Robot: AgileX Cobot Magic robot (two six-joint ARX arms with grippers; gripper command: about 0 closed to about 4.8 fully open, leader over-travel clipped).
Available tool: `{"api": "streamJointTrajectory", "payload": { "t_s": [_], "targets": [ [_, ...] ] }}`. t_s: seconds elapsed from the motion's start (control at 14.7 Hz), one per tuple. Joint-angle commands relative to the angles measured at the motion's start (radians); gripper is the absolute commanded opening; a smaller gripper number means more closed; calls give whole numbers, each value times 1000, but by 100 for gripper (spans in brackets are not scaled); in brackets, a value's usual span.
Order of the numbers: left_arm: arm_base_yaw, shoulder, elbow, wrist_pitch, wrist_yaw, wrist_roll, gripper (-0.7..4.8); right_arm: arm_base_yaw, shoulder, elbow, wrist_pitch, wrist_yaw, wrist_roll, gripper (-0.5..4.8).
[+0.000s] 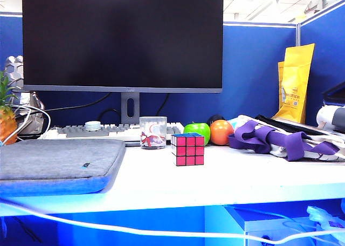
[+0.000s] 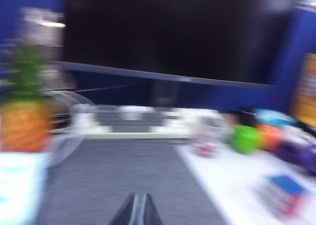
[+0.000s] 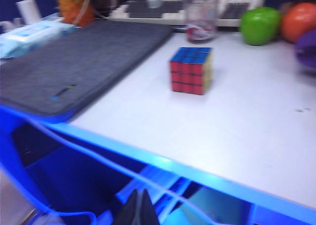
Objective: Rotate the Rubik's Cube so that its red face is facing towards you.
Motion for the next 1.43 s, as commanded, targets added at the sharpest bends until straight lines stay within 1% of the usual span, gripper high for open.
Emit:
{"api": "streamJointTrajectory", "payload": {
  "t_s": [0.07,0.27,0.34,0.41,0.61,1.43],
  "targets": [
    [-67,-1,-13,20,49,-3,30,-127,0,-9,6,3,-5,0],
    [-131,-1,-60,21,52,-3,30,-354,0,-9,30,3,-5,0],
    [-142,-1,-61,16,53,-3,30,-367,0,-9,27,3,-5,0],
    [-155,-1,-61,31,52,-3,30,-364,0,-9,27,5,-5,0],
    [-187,-1,-61,34,94,-3,30,-363,0,-9,25,-14,-5,0],
    [-185,-1,-61,34,93,-3,30,-364,0,-9,27,-23,-5,0]
  ]
}}
